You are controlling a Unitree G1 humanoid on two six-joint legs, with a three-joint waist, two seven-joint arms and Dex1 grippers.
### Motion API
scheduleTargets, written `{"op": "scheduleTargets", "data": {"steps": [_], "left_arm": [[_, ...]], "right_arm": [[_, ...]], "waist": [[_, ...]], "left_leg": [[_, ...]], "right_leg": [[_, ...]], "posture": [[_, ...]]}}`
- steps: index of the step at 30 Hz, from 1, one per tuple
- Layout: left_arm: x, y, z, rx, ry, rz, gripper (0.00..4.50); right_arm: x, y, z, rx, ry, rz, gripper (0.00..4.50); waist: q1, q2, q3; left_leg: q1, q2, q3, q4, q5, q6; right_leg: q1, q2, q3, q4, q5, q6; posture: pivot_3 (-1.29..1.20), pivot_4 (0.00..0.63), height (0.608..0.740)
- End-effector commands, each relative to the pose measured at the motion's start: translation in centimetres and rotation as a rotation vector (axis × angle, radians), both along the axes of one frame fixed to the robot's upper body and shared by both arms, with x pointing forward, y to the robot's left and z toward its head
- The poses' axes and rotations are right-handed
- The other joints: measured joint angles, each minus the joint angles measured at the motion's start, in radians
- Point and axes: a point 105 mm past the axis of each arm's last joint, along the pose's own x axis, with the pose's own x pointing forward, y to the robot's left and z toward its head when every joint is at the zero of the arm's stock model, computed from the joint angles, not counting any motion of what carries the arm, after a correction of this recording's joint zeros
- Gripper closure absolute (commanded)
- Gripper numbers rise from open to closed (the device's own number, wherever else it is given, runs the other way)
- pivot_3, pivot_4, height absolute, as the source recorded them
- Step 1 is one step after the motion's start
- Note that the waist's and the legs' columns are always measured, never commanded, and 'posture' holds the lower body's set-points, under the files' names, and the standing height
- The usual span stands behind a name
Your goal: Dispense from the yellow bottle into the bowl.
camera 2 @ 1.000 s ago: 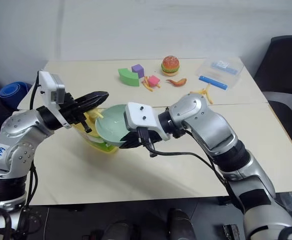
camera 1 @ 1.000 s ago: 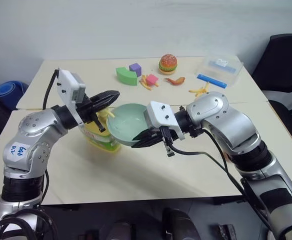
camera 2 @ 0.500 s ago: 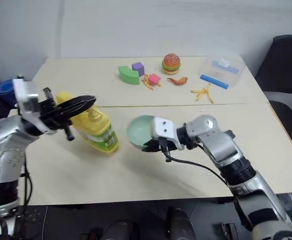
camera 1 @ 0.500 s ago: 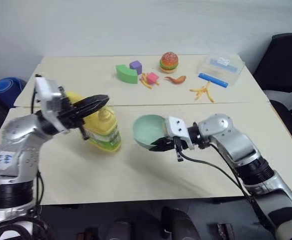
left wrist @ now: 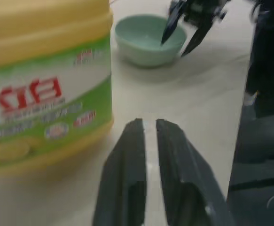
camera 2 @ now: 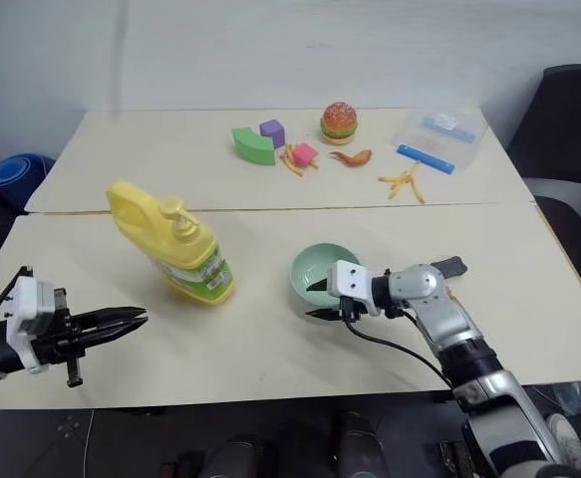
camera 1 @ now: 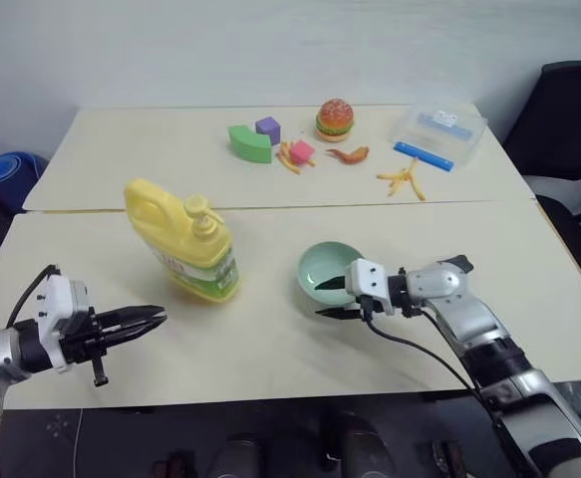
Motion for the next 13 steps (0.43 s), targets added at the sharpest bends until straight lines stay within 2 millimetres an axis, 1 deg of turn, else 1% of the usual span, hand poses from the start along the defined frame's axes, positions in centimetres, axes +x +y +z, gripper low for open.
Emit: {"op": "scheduleTargets", "data": {"steps": [1,2,3,5,7,8,10,13], "left_arm": [[-0.4,0.9,-1.7,0.056,-0.049,0.066,2.71],[-0.6,0.9,-2.5,0.067,-0.05,0.08,2.32],[-1.0,0.9,-3.6,0.083,-0.028,0.078,2.08],[-1.8,0.8,-5.2,0.115,-0.002,0.075,2.07],[-2.1,1.0,-6.2,0.127,0.0,0.104,2.07],[-2.2,1.3,-6.8,0.142,0.01,0.136,2.07],[-2.2,1.6,-7.7,0.17,0.009,0.175,2.07],[-2.1,1.5,-7.9,0.181,-0.034,0.204,2.07]], "right_arm": [[-1.5,-3.1,1.9,0.071,-0.028,-0.071,0.85],[-2.7,-4.1,1.6,0.096,0.006,-0.068,0.41],[-4.0,-5.1,1.3,0.12,0.023,-0.066,0.1],[-5.6,-7.0,0.5,0.147,0.075,-0.123,0.04],[-7.1,-9.0,-0.3,0.153,0.1,-0.181,0.04],[-7.5,-9.9,-0.3,0.175,0.095,-0.222,0.04],[-7.7,-10.9,-0.2,0.204,0.065,-0.286,0.04],[-7.9,-11.7,-0.3,0.211,0.009,-0.347,0.04]], "waist": [[0.012,0.0,0.0],[0.013,-0.001,0.0],[0.021,-0.001,-0.001],[0.028,-0.002,-0.001],[0.031,-0.002,-0.001],[0.032,-0.002,-0.001],[0.029,-0.003,0.0],[0.028,-0.003,0.0]], "left_leg": [[0.0,0.0,0.0,0.0,0.0,0.001],[0.0,0.0,0.0,0.0,-0.001,0.001],[0.0,0.0,0.0,0.0,-0.001,0.002],[0.0,0.001,0.0,-0.001,-0.003,0.002],[0.0,0.001,0.001,-0.002,-0.004,0.003],[0.0,0.001,0.003,-0.001,-0.004,0.004],[0.001,0.001,0.004,-0.001,-0.006,0.006],[0.001,0.002,0.007,-0.001,-0.01,0.01]], "right_leg": [[0.0,0.0,0.0,-0.002,0.0,0.0],[0.0,0.0,0.0,-0.004,0.0,0.0],[0.0,0.0,0.0,-0.005,0.0,0.0],[0.001,0.0,0.0,-0.006,0.0,0.0],[0.0,0.0,0.0,-0.007,0.0,0.0],[0.0,0.0,0.001,-0.007,0.0,0.0],[0.001,0.0,0.003,-0.006,0.001,0.001],[0.001,0.0,0.005,-0.006,0.004,-0.001]], "posture": [[0.0,0.15,0.74],[0.0,0.15,0.74],[0.0,0.15,0.74],[0.0,0.15,0.74],[0.0,0.15,0.74],[0.0,0.15,0.74],[0.0,0.15,0.74],[0.0,0.15,0.74]]}}
